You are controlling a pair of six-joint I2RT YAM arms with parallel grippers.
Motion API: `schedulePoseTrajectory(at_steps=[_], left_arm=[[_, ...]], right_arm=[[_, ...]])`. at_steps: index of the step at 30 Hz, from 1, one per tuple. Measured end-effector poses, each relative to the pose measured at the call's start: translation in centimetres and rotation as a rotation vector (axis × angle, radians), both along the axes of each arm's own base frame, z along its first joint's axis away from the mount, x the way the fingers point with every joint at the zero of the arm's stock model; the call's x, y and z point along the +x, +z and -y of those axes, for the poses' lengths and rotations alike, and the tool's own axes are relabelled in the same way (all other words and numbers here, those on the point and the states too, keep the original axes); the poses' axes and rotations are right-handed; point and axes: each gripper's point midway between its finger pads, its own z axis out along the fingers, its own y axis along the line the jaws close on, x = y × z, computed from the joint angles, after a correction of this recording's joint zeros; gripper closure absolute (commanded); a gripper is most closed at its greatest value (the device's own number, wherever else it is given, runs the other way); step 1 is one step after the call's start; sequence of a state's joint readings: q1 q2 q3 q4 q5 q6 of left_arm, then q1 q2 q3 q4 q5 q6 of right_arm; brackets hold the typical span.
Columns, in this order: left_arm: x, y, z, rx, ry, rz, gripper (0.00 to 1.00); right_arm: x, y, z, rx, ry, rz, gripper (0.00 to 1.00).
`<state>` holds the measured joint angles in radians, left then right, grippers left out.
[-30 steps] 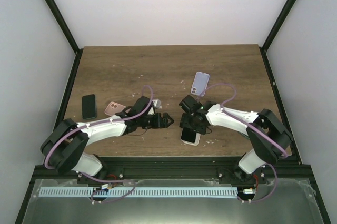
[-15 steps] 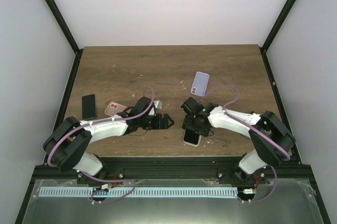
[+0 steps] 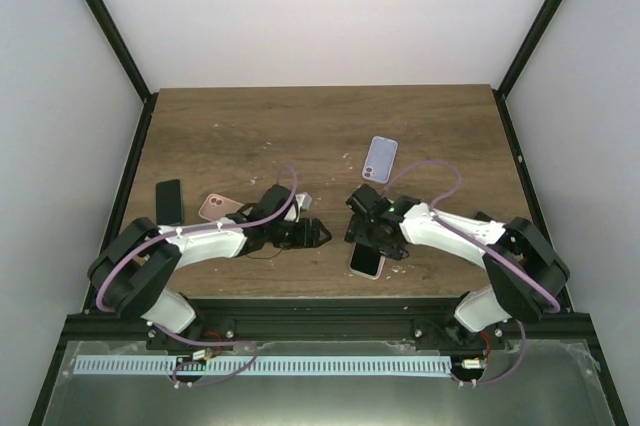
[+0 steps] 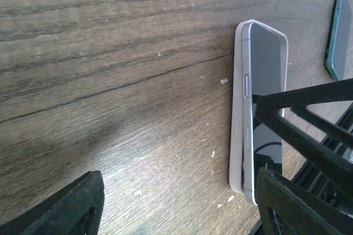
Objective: Put the phone into the phone case
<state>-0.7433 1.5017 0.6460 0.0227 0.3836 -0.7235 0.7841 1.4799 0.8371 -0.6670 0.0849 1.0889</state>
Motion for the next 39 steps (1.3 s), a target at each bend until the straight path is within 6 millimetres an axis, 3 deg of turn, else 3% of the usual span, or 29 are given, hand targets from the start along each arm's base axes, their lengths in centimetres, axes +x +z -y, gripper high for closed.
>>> schedulePoseTrajectory(at_steps=[9, 16, 22, 39], left_arm=[[-0.3, 0.0, 1.4, 0.007, -0.043, 0.005, 0.32], [-0.3, 0.5, 1.2, 0.010, -0.037, 0.015, 0.32], [-0.1, 1.1, 1.0, 0.019, -0.022, 0.025, 0.34], [-0.1, 0.8, 0.8, 0.023, 0.021, -0.016, 0.47]], right_arm=[[0.6, 2.0, 1.0, 0.044, 0.060, 0.083, 0.20], [-0.6, 1.4, 2.3, 0.107, 0.110, 0.109, 0.18], [-0.5, -0.1, 3.6, 0.132, 0.098, 0.099, 0.23], [1.1, -0.6, -1.8, 0.323, 0.271, 0.123, 0.35]])
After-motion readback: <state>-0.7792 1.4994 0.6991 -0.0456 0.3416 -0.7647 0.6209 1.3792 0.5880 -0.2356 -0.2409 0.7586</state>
